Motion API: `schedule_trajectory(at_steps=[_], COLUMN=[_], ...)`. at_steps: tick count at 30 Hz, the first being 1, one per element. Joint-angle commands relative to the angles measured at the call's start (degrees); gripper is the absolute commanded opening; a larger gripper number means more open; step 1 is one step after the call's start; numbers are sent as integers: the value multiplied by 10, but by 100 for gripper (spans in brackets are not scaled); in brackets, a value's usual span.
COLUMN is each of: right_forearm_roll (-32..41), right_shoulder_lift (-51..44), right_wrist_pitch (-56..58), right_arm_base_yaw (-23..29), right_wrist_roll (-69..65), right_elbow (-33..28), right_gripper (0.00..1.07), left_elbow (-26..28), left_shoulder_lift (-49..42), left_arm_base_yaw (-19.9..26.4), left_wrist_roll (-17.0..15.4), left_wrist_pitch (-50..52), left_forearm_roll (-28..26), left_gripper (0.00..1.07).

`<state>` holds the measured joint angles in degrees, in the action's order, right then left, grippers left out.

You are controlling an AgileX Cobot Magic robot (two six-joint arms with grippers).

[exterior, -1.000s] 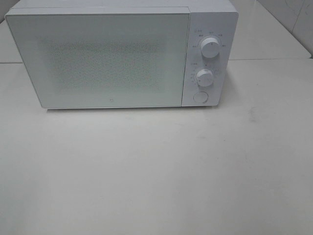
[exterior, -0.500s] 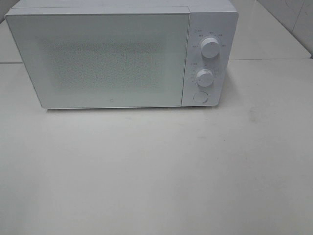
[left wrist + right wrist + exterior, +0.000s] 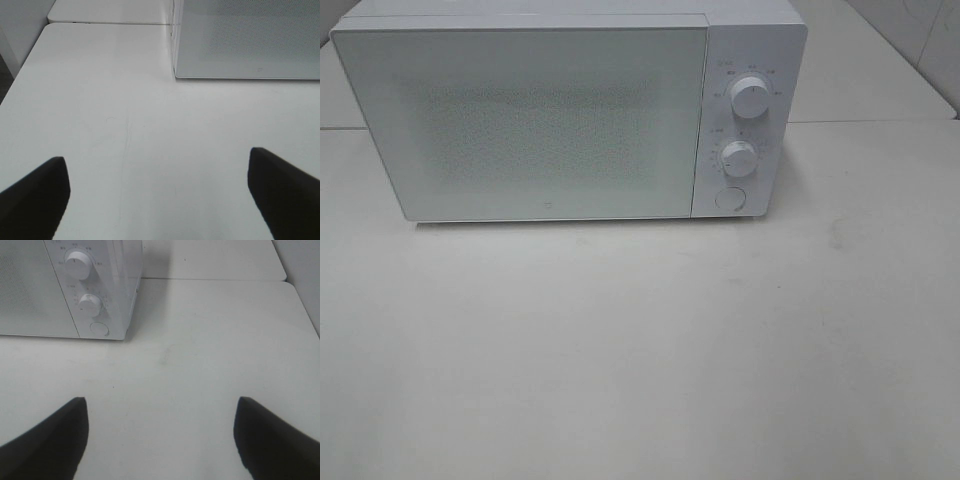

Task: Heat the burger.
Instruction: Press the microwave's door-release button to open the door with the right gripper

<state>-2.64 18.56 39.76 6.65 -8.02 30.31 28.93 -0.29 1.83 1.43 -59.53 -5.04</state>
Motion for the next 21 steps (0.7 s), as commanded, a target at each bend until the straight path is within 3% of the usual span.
schedule_trajectory(at_steps=[1, 16, 21], right_forearm_roll=[2, 0, 0], right_shoulder_lift=[24, 220, 297], right_wrist_pitch=[-41, -252, -379], right_arm_base_yaw=[-4, -4, -4], right_wrist_roll=[6, 6, 6], right_elbow=[4, -3, -31], right_gripper=[76, 76, 76], left_elbow=[0, 0, 0], left_shoulder_lift=[-10, -10, -10], left_arm_base_yaw=[3, 3, 3], left_wrist_roll=[-4, -4, -4], left_wrist_pitch=[4, 4, 4], left_forearm_roll=[-4, -4, -4], left_gripper=[88, 88, 88])
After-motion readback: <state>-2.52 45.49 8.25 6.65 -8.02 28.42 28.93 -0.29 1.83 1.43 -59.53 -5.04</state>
